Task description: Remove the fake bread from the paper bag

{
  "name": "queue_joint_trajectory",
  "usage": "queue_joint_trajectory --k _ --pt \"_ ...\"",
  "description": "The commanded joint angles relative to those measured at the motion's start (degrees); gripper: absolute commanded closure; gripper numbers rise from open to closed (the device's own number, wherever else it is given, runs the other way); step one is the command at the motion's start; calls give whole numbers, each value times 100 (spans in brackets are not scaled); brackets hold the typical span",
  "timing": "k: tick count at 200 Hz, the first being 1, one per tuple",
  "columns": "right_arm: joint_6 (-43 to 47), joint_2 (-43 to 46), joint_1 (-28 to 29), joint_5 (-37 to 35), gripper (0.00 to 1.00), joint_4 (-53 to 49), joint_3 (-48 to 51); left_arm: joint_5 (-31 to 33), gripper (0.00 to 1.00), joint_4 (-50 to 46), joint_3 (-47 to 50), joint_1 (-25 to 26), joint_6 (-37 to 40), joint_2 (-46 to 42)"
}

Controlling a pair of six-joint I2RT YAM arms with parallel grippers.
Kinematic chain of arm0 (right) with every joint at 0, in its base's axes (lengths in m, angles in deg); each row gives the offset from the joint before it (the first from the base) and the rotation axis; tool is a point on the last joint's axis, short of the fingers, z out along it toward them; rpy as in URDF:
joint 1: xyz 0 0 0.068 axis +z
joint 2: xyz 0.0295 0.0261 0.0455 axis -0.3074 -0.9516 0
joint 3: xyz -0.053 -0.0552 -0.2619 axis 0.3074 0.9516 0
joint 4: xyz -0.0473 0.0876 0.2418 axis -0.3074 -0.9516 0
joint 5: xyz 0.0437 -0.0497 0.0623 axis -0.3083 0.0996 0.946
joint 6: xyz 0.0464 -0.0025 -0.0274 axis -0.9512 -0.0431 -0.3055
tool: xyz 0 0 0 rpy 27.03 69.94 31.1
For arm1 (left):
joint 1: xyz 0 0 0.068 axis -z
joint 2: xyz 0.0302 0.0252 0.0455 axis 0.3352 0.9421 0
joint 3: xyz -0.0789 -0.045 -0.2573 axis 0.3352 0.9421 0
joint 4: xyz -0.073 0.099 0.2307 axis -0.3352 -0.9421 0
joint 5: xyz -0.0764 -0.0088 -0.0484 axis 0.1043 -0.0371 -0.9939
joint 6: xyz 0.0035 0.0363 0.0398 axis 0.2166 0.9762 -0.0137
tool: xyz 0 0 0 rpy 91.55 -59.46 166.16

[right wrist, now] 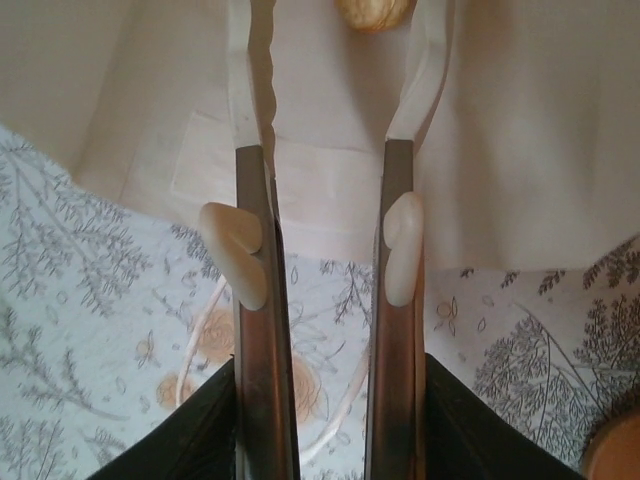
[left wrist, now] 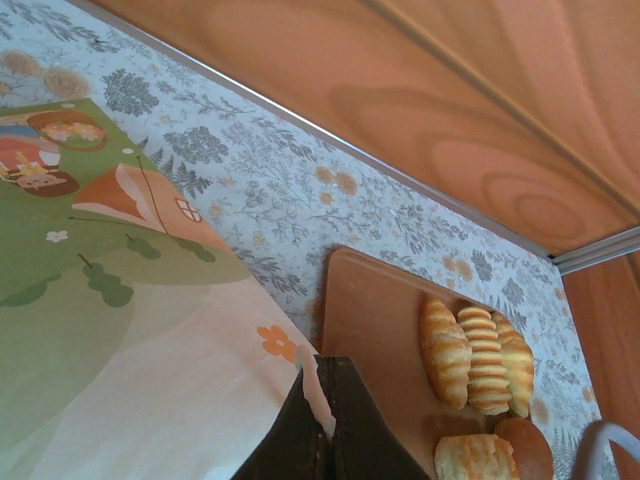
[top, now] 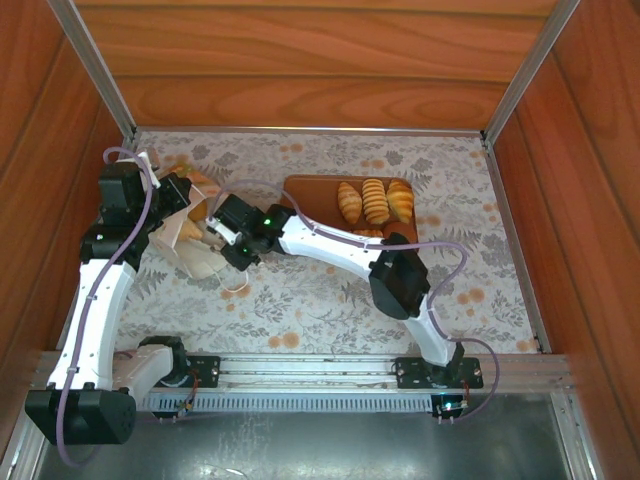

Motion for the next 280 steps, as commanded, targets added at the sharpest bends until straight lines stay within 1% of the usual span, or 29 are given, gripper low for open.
queue_joint_trajectory --k 1,40,69,95,115,125,149,170,194,223,236,257,280 --pt "-24 -200 4 -273 55 -36 -430 -98 100 58 -209 -31 -67 -37" --pt "-118 -532 -47 -183 52 -52 -791 -92 100 57 -193 -30 -75 -99" --pt "-62 -898 -59 1 52 -300 -1198 -122 100 64 -204 -31 -84 -84" --pt "-70 -1230 -67 27 52 -575 -1607 -168 100 62 -237 -34 -111 -63" --pt "-53 -1418 -68 68 52 -827 -1873 -148 100 64 -248 -28 -113 -64" --pt "-52 -1436 -67 54 55 -904 -1934 -141 100 64 -257 -30 -102 -64" --pt "-52 -1224 -69 78 65 -845 -1760 -141 100 64 -239 -21 -120 -63" --pt "-42 -816 -68 19 73 -595 -1375 -124 100 64 -233 -23 -111 -55" --pt "26 -353 -67 -134 78 -337 -916 -111 100 64 -220 -21 -111 -63" --pt "118 61 -66 -443 80 -320 -475 -72 100 61 -211 -18 -93 -64" --pt "203 202 -71 -563 79 -355 -280 -71 100 63 -208 -19 -93 -64" --pt "221 247 -69 -843 77 -664 -177 -78 100 72 -194 -19 -115 -47" --pt "247 207 -61 -865 76 -1024 -155 -88 100 78 -210 -24 -120 -11"
